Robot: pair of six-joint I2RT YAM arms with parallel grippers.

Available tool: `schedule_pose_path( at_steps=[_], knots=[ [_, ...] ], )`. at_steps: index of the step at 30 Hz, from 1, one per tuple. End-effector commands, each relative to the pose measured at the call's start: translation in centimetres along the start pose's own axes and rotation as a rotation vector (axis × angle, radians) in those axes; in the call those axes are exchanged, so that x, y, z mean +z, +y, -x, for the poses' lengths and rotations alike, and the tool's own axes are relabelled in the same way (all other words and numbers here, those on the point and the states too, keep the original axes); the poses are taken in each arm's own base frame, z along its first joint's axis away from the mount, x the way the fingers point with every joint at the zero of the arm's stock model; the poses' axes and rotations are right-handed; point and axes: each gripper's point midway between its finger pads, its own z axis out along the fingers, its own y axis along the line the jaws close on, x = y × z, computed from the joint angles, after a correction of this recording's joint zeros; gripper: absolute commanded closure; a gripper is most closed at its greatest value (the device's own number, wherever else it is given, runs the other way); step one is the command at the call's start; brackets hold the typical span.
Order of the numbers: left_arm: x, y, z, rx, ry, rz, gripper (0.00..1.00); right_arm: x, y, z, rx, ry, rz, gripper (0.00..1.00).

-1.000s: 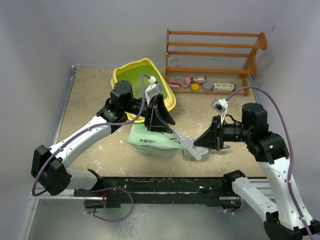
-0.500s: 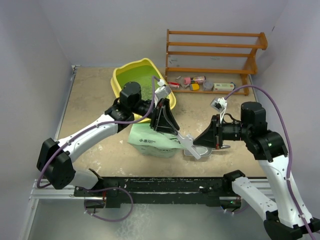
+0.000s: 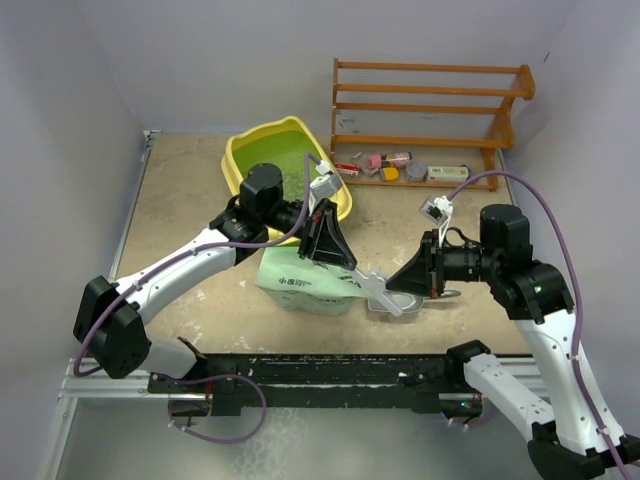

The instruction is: Fill the litter box with clean litter

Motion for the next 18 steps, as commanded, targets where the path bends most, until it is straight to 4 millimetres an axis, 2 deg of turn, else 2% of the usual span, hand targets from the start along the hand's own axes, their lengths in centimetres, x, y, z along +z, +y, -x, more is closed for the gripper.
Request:
schedule_pose_path(
  at_steps=[1, 4, 5, 6, 8, 13, 18],
  knots=[
    [0.0, -0.9, 1.4, 0.095, -0.005, -0.014, 1.0, 0.2, 0.0, 1.0, -0.022, -0.031, -0.005, 0.92],
    [0.0, -0.9, 1.7, 0.099, -0.006, -0.012, 1.0, 0.2, 0.0, 1.3, -0.019, -0.036, 0.0, 0.63],
    [0.0, -1.0, 1.8, 0.101, -0.007, -0.013, 1.0, 0.3, 0.1, 1.3, -0.017, -0.036, 0.01, 0.44],
    [0.0, -1.1, 1.8, 0.102, -0.007, -0.016, 1.0, 0.3, 0.2, 1.4, -0.019, -0.035, 0.019, 0.32],
    [0.0, -1.2, 2.0, 0.103, -0.009, -0.017, 1.0, 0.4, 0.4, 1.6, -0.019, -0.033, 0.035, 0.29],
    [0.1, -1.7, 2.1, 0.104, -0.011, -0.033, 1.0, 0.8, 0.0, 1.6, -0.024, -0.019, 0.045, 0.29],
    [0.0, -2.0, 1.9, 0.096, -0.004, -0.028, 1.0, -0.1, 0.2, 1.9, -0.055, -0.016, -0.007, 0.31]
  ],
)
